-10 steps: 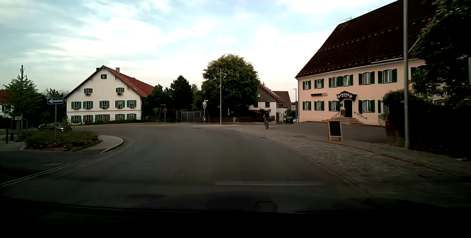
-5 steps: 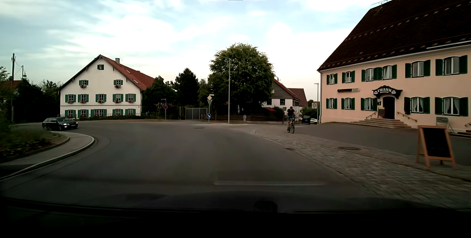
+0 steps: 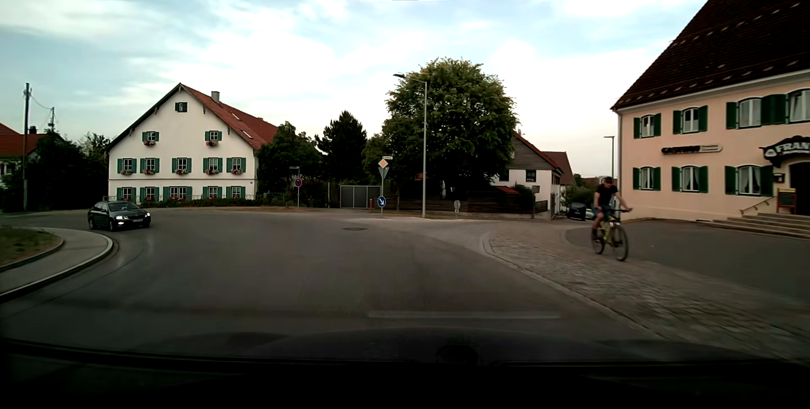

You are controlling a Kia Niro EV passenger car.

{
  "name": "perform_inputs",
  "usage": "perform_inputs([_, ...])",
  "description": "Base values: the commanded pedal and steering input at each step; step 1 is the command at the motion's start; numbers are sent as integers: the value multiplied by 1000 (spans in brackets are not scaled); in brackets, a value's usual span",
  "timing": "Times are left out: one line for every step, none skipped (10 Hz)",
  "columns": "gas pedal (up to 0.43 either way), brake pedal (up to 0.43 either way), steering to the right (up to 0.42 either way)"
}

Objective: Follow the waypoints while adhering to traffic rules and regulations

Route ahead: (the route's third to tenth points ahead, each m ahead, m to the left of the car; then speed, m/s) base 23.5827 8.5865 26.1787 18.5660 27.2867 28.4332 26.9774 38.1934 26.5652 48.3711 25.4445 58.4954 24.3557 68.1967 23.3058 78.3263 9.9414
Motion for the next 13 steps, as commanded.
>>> perform_inputs([0,146,-130])
perform_inputs([0,146,-139])
perform_inputs([0,146,-153])
perform_inputs([0,146,-164])
perform_inputs([0,146,-168])
perform_inputs([0,146,-173])
perform_inputs([0,110,-176])
perform_inputs([0,24,-177])
perform_inputs([0,12,-178])
perform_inputs([0,12,-175])
perform_inputs([0,12,-172])
perform_inputs([0,6,-172])
perform_inputs([0,6,-177])
